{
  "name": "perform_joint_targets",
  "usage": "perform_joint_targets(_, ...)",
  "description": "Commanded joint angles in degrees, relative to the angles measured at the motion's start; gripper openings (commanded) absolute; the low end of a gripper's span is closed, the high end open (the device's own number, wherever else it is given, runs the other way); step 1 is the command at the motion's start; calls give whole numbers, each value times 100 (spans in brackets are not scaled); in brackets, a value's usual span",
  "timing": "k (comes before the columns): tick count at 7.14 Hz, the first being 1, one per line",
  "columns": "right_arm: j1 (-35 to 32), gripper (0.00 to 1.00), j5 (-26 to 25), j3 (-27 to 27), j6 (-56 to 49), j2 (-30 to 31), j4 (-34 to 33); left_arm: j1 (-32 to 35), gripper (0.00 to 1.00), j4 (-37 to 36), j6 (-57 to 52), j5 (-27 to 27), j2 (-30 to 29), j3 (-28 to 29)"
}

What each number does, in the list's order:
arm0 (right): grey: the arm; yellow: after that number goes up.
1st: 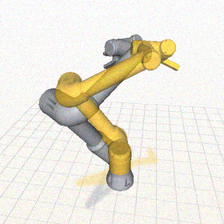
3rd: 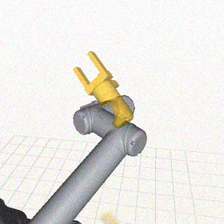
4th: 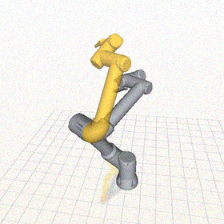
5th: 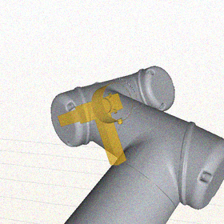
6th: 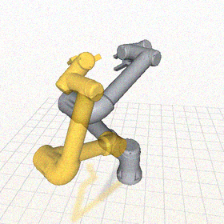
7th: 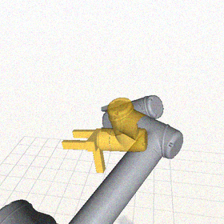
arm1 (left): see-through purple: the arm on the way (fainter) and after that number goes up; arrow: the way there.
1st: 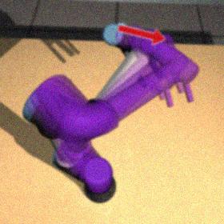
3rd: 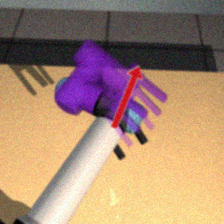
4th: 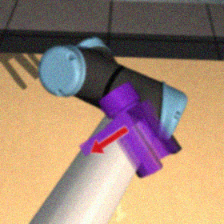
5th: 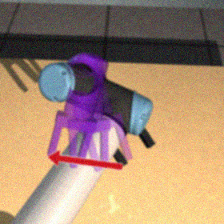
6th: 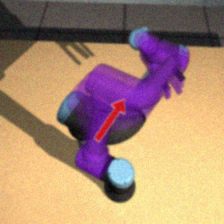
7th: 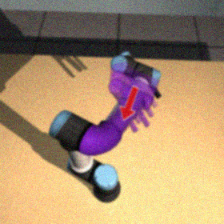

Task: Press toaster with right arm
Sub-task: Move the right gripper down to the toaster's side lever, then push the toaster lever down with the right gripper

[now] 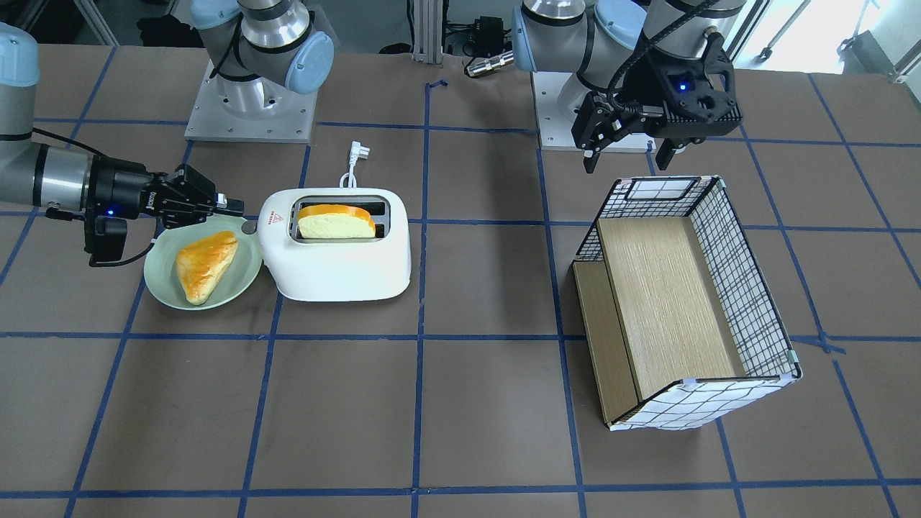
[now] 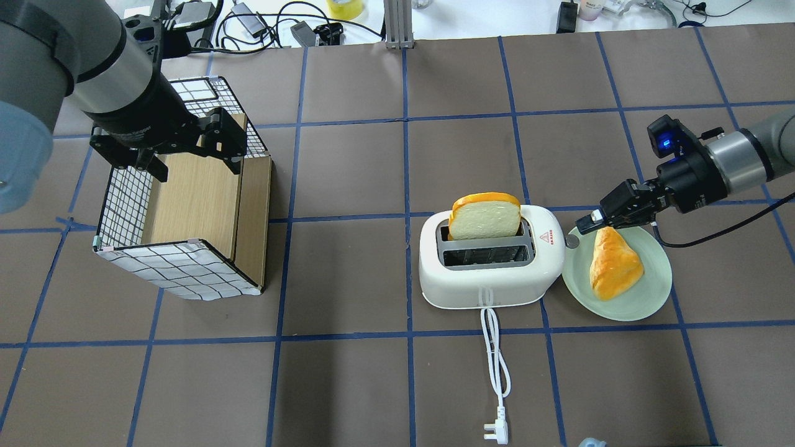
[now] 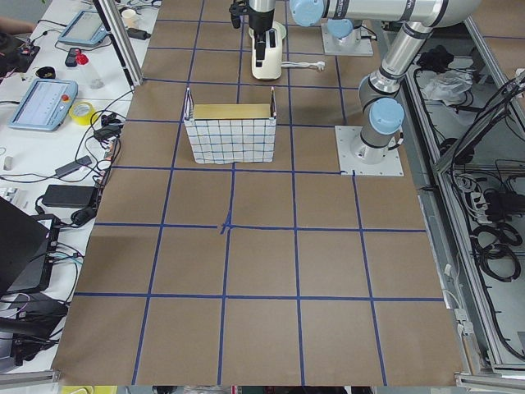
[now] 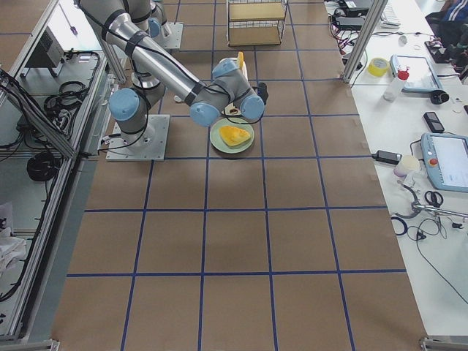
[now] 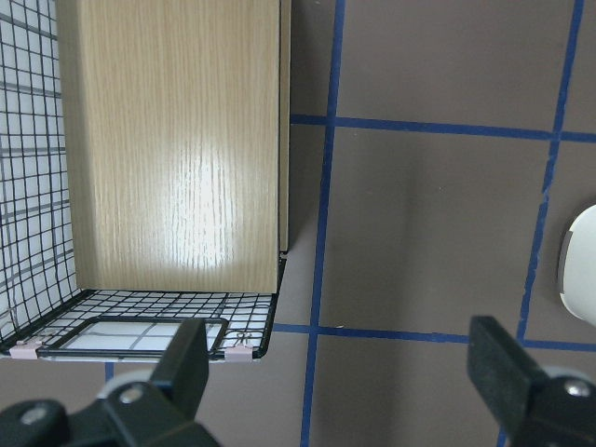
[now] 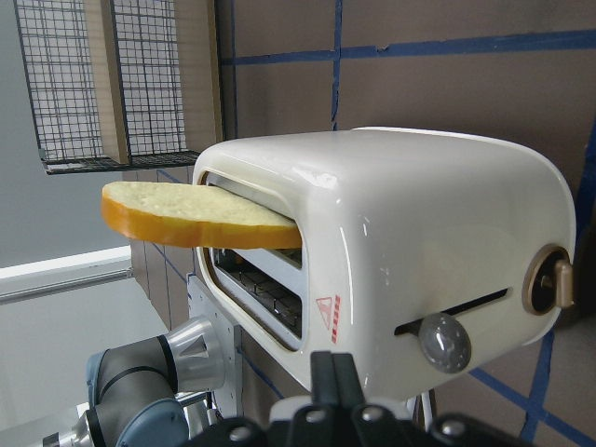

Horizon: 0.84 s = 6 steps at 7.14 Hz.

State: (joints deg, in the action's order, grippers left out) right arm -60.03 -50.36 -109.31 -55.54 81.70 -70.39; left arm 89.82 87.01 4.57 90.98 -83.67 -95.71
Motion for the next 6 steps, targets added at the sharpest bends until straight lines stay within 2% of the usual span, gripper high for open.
perform_joint_targets(1, 1, 0, 9, -11, -27, -162, -97, 0, 100, 0, 0, 8, 0, 0)
perform_joint_targets(3, 1, 0, 9, -64, -45, -260, -290, 0, 100, 0, 0, -1, 0, 0)
perform_joint_targets(6, 1, 0, 9, -451, -36, -286, -896, 0, 100, 0, 0, 8, 0, 0)
